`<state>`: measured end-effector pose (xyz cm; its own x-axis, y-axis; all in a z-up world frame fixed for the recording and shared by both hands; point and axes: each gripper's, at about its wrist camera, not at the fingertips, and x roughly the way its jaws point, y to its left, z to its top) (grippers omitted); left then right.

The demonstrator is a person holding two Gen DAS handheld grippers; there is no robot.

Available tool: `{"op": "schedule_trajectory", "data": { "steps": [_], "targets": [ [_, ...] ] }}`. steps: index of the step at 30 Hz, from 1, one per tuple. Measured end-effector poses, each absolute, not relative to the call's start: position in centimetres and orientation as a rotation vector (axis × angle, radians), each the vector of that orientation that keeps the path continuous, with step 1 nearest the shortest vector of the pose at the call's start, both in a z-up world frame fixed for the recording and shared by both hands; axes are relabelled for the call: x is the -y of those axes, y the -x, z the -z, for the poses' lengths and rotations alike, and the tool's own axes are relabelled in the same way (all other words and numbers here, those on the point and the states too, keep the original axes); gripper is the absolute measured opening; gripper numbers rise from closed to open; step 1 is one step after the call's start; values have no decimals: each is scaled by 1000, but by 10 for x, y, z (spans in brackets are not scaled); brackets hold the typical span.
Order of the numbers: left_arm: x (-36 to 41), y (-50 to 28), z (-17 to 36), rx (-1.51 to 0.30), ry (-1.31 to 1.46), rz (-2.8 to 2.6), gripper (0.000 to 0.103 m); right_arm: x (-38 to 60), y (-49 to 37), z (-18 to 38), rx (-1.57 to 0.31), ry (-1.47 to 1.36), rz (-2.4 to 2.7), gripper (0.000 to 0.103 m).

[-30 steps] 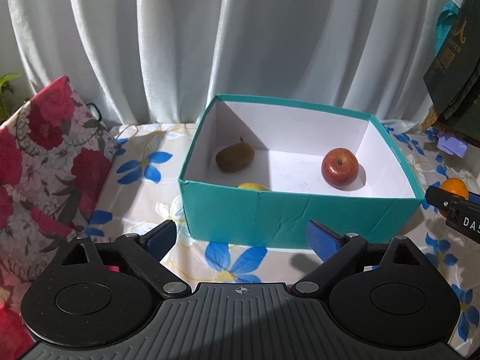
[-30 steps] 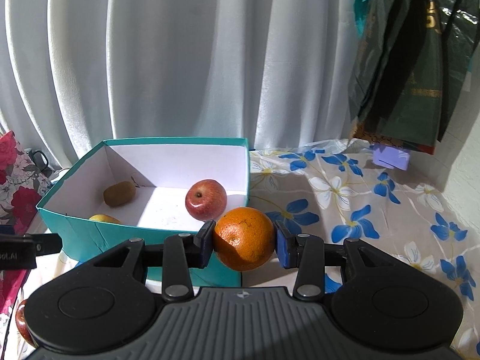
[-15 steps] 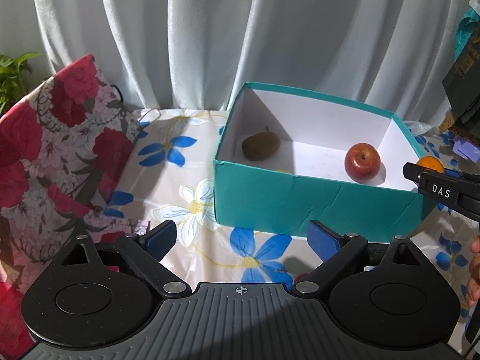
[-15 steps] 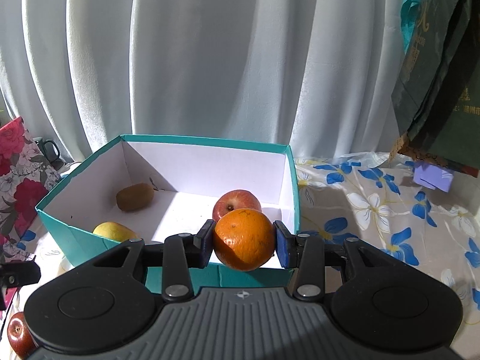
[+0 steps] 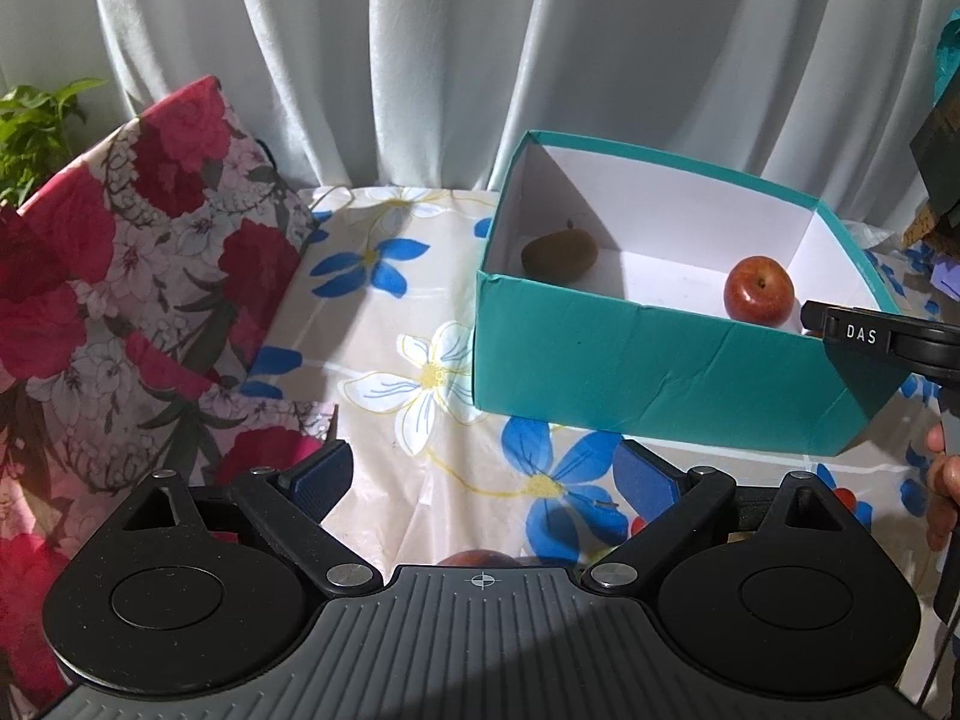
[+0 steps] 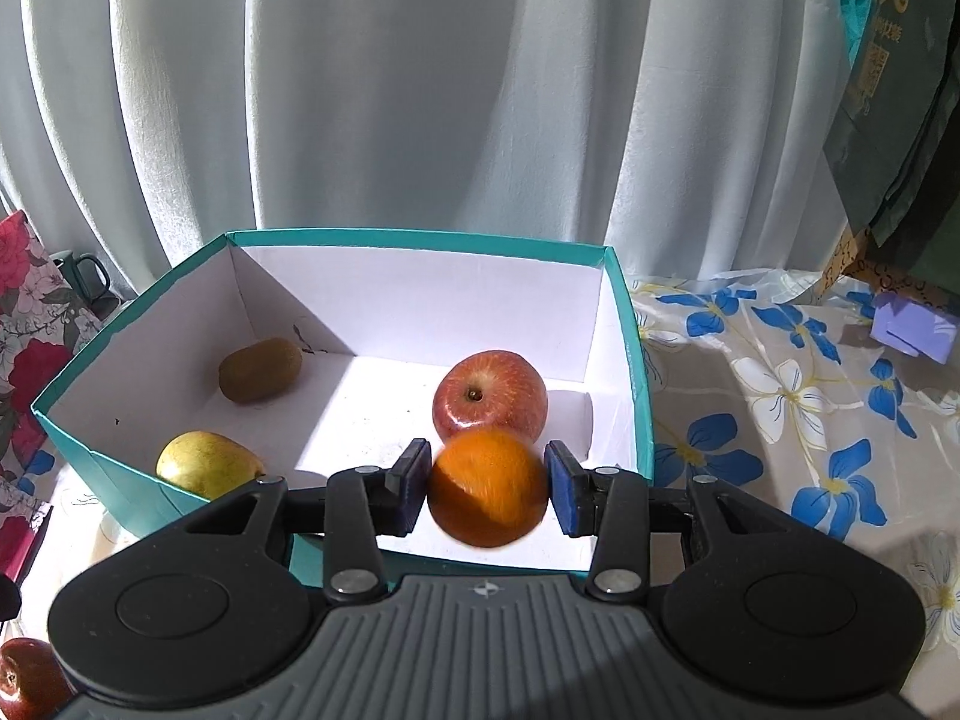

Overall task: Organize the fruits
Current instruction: 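Lower the orange into the teal box and open the right gripper, then move both tools back toward the remaining fruits, then close the left gripper on the large red apple while the right grasps a cherry tomato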

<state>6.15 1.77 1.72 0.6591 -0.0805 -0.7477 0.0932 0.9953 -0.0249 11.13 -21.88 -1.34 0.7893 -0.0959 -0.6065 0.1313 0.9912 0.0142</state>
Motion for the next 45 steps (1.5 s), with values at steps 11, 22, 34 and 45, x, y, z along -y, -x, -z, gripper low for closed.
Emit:
{"op": "schedule_trajectory", "data": {
  "steps": [11,22,34,45],
  "targets": [
    [-26,-47,-12,-822,-42,120,97,221,-42,-26,-448,-111,100,95],
    [-38,-27,16,-846,-31,242,97,179,23,-18,-504,-38,89,100],
    [-34,-22,47,-866,-83,201,97,199,56,-1,-600,-63,131,100],
    [-19,-24,54,-851,-140,155,97,208,60,12,-628,-103,87,100]
  ]
}}
